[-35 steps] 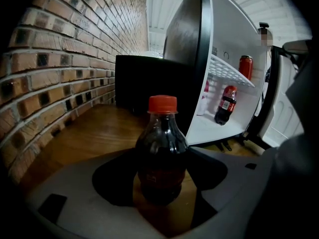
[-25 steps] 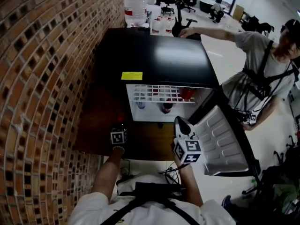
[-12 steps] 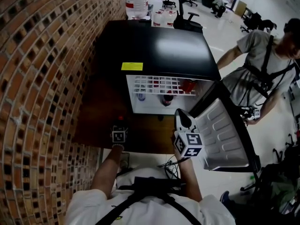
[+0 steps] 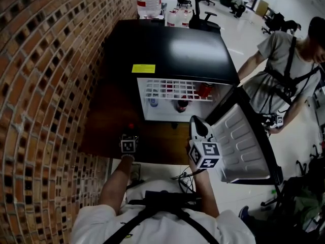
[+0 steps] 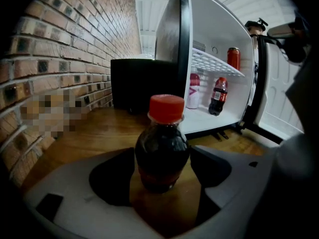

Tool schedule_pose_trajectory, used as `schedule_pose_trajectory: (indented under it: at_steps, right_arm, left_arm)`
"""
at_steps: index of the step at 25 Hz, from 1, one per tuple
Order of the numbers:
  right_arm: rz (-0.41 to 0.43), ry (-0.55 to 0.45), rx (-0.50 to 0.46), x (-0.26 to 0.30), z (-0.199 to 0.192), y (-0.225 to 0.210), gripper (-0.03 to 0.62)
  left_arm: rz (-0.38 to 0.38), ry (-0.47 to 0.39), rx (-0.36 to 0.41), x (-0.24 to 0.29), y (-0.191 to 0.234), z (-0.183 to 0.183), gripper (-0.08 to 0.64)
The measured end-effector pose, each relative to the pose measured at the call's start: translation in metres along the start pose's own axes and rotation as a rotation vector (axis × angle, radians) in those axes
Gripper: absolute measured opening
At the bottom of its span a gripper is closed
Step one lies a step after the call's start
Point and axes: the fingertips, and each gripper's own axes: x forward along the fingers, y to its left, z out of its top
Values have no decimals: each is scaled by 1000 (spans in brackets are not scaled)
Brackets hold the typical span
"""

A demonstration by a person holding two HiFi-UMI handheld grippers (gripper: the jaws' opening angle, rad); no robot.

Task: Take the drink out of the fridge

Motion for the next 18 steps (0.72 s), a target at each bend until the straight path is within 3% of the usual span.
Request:
schedule_pose_trajectory:
  at_steps: [1,4,9,11,14,16,18]
  right_arm:
    - [-1,-1,2,0,0,0,15]
    - [-5,-8,11,1,1,-3,14]
    - [-7,-1,11,-1,-1,-6,14]
    - [-8,-5,9,-1,1,-7,14]
    - [-6,-12,0,1,4,-8,14]
    - [0,-12,-6,2,6,-6,14]
    - [5,-13,-4,2,7,-4,14]
  left_arm:
    - [-7,-8,-7,-3,-1,1,381]
    - [-35,-71,0,-19,-10,15,424]
    - [-55,-262,35,-89,-29,73,419]
    - [-63,-324,56,-113,-36,101,378]
    - [-93,-386,82,-134,-52,138,225]
    - [-139,-421,92,-146,-69,163,176]
    - [-193,-464,116,-159,-90,187,67]
